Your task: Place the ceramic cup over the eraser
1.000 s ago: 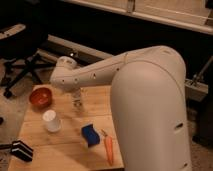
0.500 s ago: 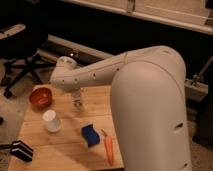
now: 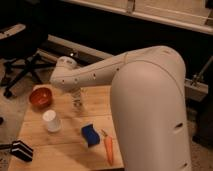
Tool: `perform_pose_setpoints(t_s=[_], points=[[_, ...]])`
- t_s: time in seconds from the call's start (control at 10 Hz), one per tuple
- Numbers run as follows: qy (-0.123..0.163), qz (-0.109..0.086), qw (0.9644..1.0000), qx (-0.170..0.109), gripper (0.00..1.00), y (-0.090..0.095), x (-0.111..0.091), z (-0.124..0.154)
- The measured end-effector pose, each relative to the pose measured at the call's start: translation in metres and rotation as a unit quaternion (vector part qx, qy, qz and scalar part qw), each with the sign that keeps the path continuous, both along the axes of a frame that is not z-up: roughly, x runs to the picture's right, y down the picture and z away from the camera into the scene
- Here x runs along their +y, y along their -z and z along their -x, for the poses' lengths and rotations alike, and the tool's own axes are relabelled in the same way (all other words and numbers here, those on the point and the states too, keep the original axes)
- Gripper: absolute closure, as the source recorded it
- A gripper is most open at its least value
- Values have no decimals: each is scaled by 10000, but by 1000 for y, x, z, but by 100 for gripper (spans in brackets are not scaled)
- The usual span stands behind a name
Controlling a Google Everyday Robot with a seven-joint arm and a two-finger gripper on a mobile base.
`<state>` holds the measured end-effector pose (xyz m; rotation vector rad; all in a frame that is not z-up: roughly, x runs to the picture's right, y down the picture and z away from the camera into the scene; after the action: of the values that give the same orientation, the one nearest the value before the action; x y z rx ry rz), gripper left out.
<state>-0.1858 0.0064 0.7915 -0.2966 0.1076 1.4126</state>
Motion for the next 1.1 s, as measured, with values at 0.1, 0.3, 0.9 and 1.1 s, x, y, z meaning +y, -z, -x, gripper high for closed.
perform_pose_setpoints(t_s=[0.1,0.3,0.9,1.1], points=[[0,0,10000,0,20,0,0,0],[0,0,10000,0,20,0,0,0],[41,-28,10000,-2,20,2,-2,0],[232,-155,9996,62,20,19,-12,-3]])
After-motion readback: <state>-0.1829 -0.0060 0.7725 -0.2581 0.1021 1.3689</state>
